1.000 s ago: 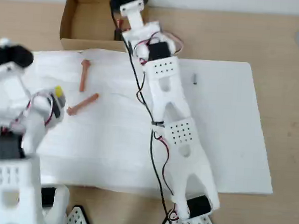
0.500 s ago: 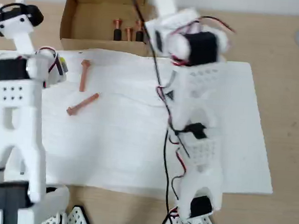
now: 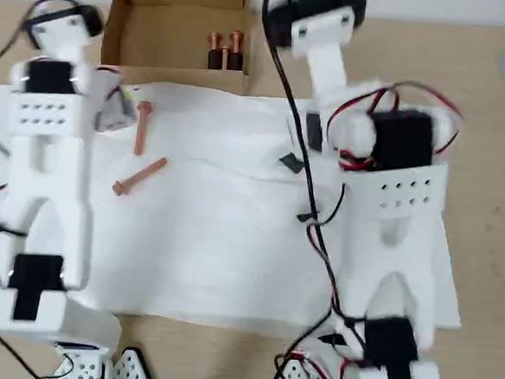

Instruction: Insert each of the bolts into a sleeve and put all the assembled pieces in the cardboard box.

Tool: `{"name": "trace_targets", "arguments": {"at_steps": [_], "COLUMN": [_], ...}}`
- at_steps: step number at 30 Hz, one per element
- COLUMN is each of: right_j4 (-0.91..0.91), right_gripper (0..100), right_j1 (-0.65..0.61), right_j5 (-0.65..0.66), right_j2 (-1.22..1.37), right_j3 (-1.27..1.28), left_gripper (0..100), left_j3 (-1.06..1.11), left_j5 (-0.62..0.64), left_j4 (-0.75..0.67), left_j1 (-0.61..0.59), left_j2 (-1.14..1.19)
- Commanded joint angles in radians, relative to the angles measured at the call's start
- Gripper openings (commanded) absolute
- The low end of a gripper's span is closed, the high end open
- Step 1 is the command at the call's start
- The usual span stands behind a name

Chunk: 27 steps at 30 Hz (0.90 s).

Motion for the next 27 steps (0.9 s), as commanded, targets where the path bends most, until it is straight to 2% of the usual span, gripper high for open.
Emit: {"name": "trace_targets", "arguments": {"at_steps": [1, 5, 8, 13, 17, 27], "right_j4": [-0.061, -0.103, -0.127, -0.132, -0.133, -0.175], "right_gripper": [34.0, 34.0, 34.0, 34.0, 34.0, 34.0], "right_j1": [0.050, 0.117, 0.139, 0.139, 0.139, 0.139], "right_j5": [0.018, 0.101, 0.104, 0.107, 0.109, 0.107], "right_j2": [-0.116, -0.130, -0.130, -0.130, -0.130, -0.130], "right_j3": [0.277, 0.397, 0.447, 0.461, 0.463, 0.464], "left_gripper": [14, 14, 14, 14, 14, 14], "left_j3": [-0.120, -0.222, -0.342, -0.559, -0.690, -0.878], "left_j5": [0.002, 0.002, 0.003, 0.000, -0.077, -0.117], "left_j4": [-0.008, -0.054, -0.054, -0.041, -0.058, -0.054], "left_j1": [0.063, 0.029, 0.003, 0.006, 0.012, 0.015], "left_j2": [0.093, 0.332, 0.475, 0.585, 0.716, 0.963]}}
